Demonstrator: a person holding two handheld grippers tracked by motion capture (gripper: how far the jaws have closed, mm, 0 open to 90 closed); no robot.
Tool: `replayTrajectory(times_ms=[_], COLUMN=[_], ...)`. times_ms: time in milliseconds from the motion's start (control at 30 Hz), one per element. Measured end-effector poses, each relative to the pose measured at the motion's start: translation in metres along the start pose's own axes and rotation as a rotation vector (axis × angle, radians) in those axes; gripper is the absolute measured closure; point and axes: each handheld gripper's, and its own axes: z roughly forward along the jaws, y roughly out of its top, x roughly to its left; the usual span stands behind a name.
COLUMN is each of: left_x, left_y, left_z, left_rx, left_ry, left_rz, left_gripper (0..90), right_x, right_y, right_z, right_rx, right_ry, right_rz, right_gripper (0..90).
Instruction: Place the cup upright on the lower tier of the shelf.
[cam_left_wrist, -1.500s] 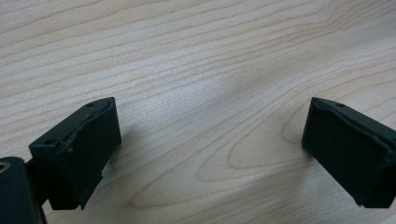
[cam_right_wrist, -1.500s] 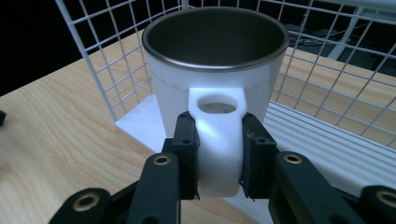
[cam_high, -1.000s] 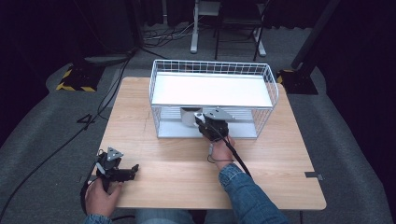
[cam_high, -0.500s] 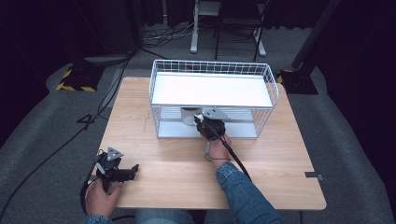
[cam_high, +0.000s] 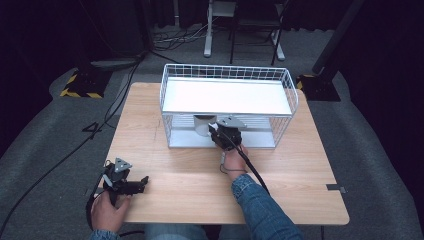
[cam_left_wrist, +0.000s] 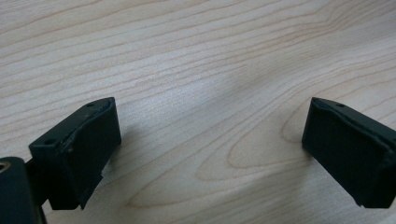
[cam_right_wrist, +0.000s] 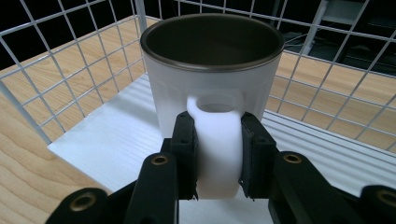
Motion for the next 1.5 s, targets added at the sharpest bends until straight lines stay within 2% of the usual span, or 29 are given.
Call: replayTrajectory(times_ms=[233,300,333,367,533,667,867,900,1000,1033,1100,1267,1300,1500], left_x=[0.000,0.000,0.000,0.000,0.000,0.000,0.000,0.000,0.000,0.000,0.000,0.000,0.000,0.000], left_y=[0.000,0.000,0.000,0.000,0.000,0.000,0.000,0.000,0.000,0.000,0.000,0.000,0.000,0.000], left_z=[0.000,0.000,0.000,0.000,0.000,0.000,0.000,0.000,0.000,0.000,0.000,0.000,0.000,0.000], left_rx=[0.001,0.000,0.000,0.000,0.001,0.000,0.000,0.000,0.000,0.000,0.000,0.001,0.000,0.000], left_ry=[0.002,0.000,0.000,0.000,0.001,0.000,0.000,0.000,0.000,0.000,0.000,0.001,0.000,0.000], left_rz=[0.001,0.000,0.000,0.000,0.000,0.000,0.000,0.000,0.000,0.000,0.000,0.000,0.000,0.000], left_gripper=[4.8,4.8,4.8,4.8,4.8,4.8,4.8,4.8,4.8,4.8,4.8,4.8,4.8,4.8], right_x=[-0.003,-0.004,-0.004,-0.005,-0.005,-0.008,-0.011,-0.013,-0.014,-0.016,-0.017,-0.022,-0.022,-0.030], right_y=[-0.002,-0.003,-0.003,-0.003,-0.002,0.001,0.004,0.004,0.005,0.005,0.005,0.004,0.004,-0.002], right_z=[0.000,-0.001,-0.001,-0.001,-0.003,-0.009,-0.020,-0.027,-0.033,-0.042,-0.045,-0.071,-0.071,-0.103], right_rx=[0.027,0.028,0.028,0.032,0.036,0.039,0.044,0.043,0.041,0.040,0.041,0.048,0.048,0.048], right_ry=[0.006,0.010,0.010,0.016,0.027,0.055,0.070,0.080,0.088,0.100,0.102,0.132,0.132,0.153], right_rz=[0.013,0.022,0.022,0.025,0.028,0.039,0.041,0.045,0.039,0.034,0.034,0.029,0.029,-0.011], right_gripper=[68.7,63.2,63.2,58.5,51.4,47.8,45.6,45.0,44.7,44.3,44.2,43.2,43.2,41.9])
